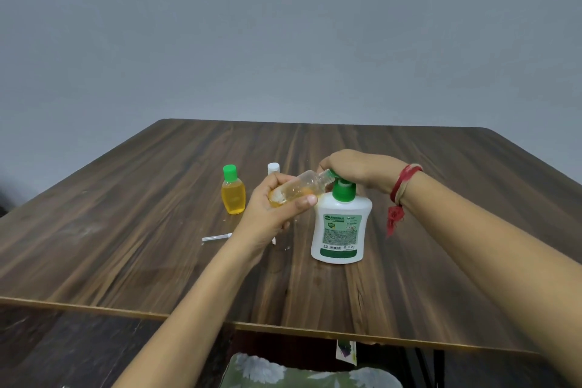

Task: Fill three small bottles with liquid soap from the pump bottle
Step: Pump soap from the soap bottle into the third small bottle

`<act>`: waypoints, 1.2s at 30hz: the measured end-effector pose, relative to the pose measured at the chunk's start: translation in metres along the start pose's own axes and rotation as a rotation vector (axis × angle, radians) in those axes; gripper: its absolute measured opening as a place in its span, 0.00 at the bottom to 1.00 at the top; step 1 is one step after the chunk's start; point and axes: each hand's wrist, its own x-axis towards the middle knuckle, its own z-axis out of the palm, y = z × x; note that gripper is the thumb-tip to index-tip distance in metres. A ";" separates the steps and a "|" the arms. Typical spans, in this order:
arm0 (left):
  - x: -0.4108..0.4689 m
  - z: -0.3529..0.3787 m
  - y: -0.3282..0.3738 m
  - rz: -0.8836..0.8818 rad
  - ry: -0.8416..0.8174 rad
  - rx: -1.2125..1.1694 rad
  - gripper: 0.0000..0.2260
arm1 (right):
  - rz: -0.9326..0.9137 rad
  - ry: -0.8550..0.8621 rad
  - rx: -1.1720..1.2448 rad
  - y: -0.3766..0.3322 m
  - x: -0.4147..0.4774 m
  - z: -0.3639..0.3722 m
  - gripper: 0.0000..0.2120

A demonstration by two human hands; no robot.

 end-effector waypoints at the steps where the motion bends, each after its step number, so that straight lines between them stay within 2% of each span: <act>1: 0.000 0.001 0.000 -0.001 -0.001 0.001 0.12 | 0.008 -0.007 0.001 -0.001 -0.001 -0.001 0.10; 6: 0.003 0.001 0.003 0.003 0.011 0.001 0.12 | 0.013 -0.026 0.022 -0.005 -0.006 -0.007 0.12; 11: 0.000 0.001 -0.002 -0.005 -0.001 -0.011 0.20 | 0.026 -0.029 0.018 -0.005 -0.005 -0.005 0.10; 16: 0.003 0.000 -0.002 -0.011 -0.002 -0.018 0.15 | 0.019 -0.005 0.018 -0.002 -0.003 -0.001 0.10; 19: 0.001 0.000 -0.001 0.001 -0.016 -0.020 0.18 | 0.021 -0.029 0.012 -0.004 -0.004 -0.003 0.09; 23: 0.003 -0.001 0.001 -0.007 0.001 -0.014 0.15 | 0.007 -0.005 0.012 -0.003 -0.001 -0.004 0.09; 27: -0.001 0.000 -0.003 -0.003 -0.009 -0.018 0.19 | 0.015 -0.020 0.009 -0.002 0.000 -0.002 0.09; 32: 0.001 0.000 -0.001 -0.010 -0.006 -0.019 0.14 | 0.004 -0.018 0.027 -0.002 0.000 0.000 0.08; 36: 0.000 0.002 0.003 0.000 -0.010 0.002 0.14 | 0.010 -0.027 0.058 -0.003 -0.004 -0.006 0.10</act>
